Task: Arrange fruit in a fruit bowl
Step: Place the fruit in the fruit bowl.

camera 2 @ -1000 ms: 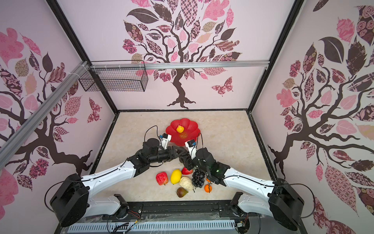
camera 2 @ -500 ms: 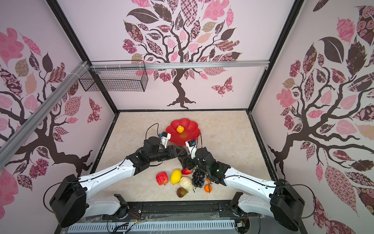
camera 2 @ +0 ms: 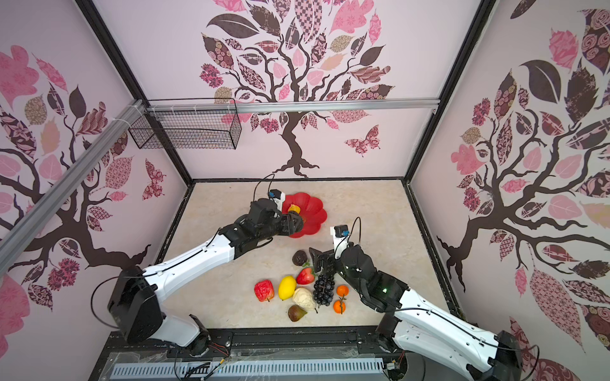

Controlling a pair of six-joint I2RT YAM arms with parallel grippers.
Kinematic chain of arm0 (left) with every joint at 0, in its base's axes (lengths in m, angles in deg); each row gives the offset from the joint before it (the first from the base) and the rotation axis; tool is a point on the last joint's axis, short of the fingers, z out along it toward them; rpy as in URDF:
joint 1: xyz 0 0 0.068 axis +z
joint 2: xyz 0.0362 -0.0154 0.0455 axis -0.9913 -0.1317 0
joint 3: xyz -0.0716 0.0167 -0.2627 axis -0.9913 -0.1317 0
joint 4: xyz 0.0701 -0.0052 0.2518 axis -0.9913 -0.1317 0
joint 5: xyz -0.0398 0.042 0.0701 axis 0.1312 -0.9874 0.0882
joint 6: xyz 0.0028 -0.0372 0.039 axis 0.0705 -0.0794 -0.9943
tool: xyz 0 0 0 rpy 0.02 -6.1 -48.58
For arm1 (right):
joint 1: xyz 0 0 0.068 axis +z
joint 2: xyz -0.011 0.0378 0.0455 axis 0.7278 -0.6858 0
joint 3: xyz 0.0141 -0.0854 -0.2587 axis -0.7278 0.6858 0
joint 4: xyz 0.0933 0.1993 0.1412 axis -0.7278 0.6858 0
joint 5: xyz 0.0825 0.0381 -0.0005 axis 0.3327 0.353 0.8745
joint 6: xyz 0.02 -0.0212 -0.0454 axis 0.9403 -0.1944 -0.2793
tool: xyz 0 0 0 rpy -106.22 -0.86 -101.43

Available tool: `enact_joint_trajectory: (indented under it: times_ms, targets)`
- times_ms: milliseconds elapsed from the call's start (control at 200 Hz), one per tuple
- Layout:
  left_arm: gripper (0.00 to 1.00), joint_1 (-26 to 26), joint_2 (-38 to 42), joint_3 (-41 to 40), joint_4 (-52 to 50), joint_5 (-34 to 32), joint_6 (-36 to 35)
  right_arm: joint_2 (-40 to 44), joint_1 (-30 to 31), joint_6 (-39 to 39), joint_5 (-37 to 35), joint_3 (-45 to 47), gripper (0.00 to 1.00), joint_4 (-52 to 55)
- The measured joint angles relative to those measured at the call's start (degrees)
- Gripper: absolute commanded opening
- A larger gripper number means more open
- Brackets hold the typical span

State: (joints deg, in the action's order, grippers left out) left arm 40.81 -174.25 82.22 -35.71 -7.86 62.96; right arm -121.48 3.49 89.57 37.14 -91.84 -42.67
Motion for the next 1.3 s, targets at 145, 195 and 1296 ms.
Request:
enact_joint_trajectory:
  times_ms: [145,195,1296]
  targets:
    - [0.46,0.09,-9.40,9.29,-2.32,-4.44,-5.53,3.87,0.00,4.04,-2.23,3.06,0.96,3.56]
    - [0.46,0.15,-12.35,12.28,-2.91,-5.60,-7.13,4.76,0.00,4.96,-2.43,3.76,0.96,4.57]
    - [0.49,4.92,-48.70,48.22,-9.77,-8.98,-13.35,7.89,0.00,8.00,-1.95,6.45,0.98,7.52]
